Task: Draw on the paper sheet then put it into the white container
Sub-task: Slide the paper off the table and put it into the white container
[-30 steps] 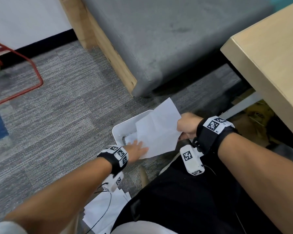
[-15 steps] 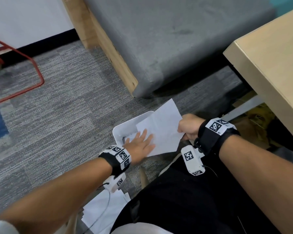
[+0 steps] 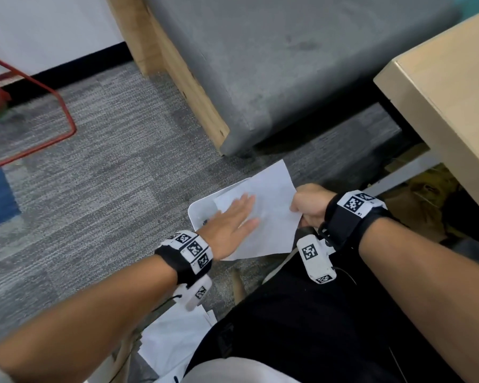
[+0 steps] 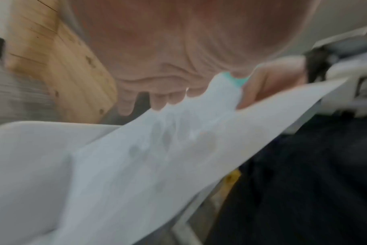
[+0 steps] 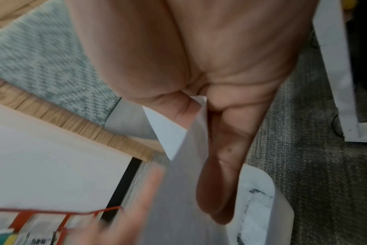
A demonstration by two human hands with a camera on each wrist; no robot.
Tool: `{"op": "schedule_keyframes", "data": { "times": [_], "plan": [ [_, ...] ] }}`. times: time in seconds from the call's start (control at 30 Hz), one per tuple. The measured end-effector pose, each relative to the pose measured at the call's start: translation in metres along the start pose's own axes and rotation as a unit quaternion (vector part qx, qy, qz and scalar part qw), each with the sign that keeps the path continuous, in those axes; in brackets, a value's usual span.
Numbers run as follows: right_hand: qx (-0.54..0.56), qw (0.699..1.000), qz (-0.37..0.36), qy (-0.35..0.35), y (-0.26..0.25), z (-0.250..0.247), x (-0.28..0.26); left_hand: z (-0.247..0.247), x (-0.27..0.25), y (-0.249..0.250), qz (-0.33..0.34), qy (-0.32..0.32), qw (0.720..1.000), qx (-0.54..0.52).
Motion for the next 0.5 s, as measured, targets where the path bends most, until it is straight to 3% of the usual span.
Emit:
{"op": "schedule_keyframes", "data": {
  "times": [0.07, 0.13, 0.2, 0.3, 0.37, 0.43, 0.5],
  "plan": [
    [-0.002, 1.000, -0.007, -0.008, -0.002, 0.004, 0.002, -0.002, 0.000, 0.031, 0.083, 0.014, 0.996, -0.036],
    [0.003, 1.000, -0.013, -0.015, -0.003, 0.005, 0.003, 0.012, 0.005, 0.047, 0.102, -0.040, 0.991, -0.078],
    [0.007, 1.000, -0.008, -0.017, -0.001, 0.001, 0.003, 0.033, 0.015, 0.025, 0.016, -0.098, 0.992, -0.082],
    [0.033, 0.999, -0.004, -0.009, 0.005, -0.008, 0.003, 0.045, 0.022, -0.033, -0.152, -0.134, 0.974, 0.097],
    [0.034, 0.999, -0.005, -0.010, 0.007, -0.011, 0.004, 0.035, 0.020, -0.043, -0.152, -0.063, 0.981, 0.101],
    [0.030, 0.999, -0.004, -0.011, 0.007, -0.009, 0.005, 0.023, 0.021, -0.028, -0.079, 0.030, 0.996, 0.021],
    [0.026, 0.999, -0.006, -0.018, 0.004, -0.003, 0.004, 0.020, 0.031, -0.003, -0.005, 0.072, 0.996, -0.047]
  ]
}}
Point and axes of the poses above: each hand's wrist, its own x-axis towards the middle knuckle, its own z-axis out of the palm, y = z × x, the point moved 1 cm from there along x, towards the middle knuckle, and after that the axes turned 1 degree about z, right-handed, at the moved point
